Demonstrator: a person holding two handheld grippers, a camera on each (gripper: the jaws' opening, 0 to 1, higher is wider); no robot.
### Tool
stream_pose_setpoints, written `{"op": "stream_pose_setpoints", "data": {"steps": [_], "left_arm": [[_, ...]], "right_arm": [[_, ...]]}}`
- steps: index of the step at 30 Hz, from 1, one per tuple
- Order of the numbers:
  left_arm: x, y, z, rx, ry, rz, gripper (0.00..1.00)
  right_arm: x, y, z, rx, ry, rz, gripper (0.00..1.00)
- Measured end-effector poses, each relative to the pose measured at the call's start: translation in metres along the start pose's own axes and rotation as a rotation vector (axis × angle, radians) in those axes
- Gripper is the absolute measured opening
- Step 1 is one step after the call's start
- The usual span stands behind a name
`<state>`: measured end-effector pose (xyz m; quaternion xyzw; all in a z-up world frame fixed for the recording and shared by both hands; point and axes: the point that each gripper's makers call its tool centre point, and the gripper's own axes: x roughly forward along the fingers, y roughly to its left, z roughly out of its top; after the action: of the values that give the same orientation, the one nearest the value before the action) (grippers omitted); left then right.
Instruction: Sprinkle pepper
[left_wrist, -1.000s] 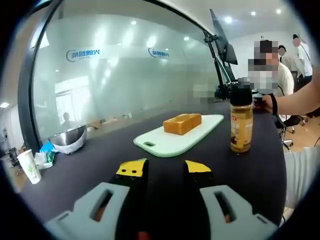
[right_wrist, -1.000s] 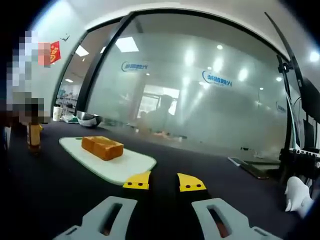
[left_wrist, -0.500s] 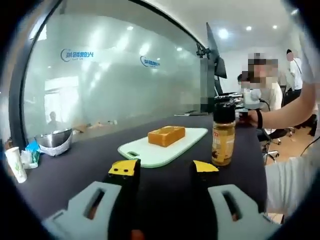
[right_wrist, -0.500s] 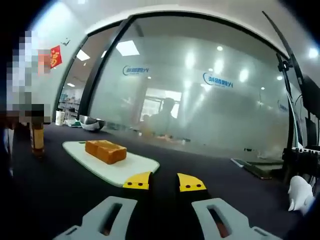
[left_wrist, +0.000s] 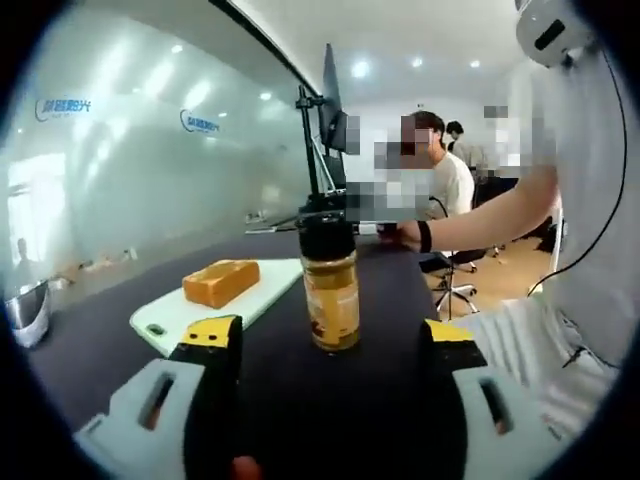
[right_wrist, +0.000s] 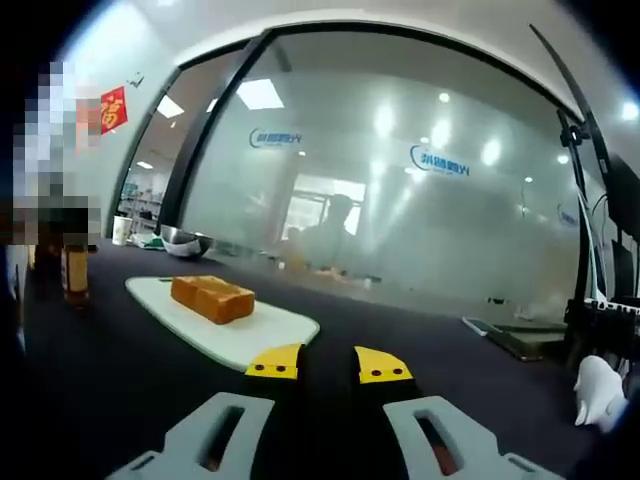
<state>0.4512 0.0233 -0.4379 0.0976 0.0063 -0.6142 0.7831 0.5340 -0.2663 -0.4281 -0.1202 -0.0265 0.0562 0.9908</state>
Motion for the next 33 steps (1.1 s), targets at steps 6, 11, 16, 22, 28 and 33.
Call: {"op": "stream_pose_setpoints", "data": {"steps": [6,11,16,22,28,33], "left_arm": [[0.023,0.003,0.008,-0.039,-0.030,-0.048,0.59],[0.037,-0.001,0.004,-0.029,-0.028,-0.108,0.54],[0.046,-0.006,0.005,-0.048,-0.019,-0.147,0.56],[0.057,-0.003,0.013,-0.054,-0.056,-0.129,0.42],[0.056,-0.003,0.013,-0.055,-0.057,-0.126,0.31],[0.053,-0.002,0.019,-0.080,-0.086,-0.136,0.31]], "right_arm": [[0.000,0.001,0.000,0.000,0.001,0.001,0.14],[-0.001,0.002,0.000,-0.004,0.005,0.003,0.14],[-0.001,0.003,0.000,-0.005,0.004,0.003,0.14],[-0.001,0.003,0.000,-0.012,0.007,0.000,0.14],[-0.002,0.004,0.000,-0.006,0.005,0.006,0.14],[-0.002,0.004,0.002,0.001,-0.001,0.007,0.14]]}}
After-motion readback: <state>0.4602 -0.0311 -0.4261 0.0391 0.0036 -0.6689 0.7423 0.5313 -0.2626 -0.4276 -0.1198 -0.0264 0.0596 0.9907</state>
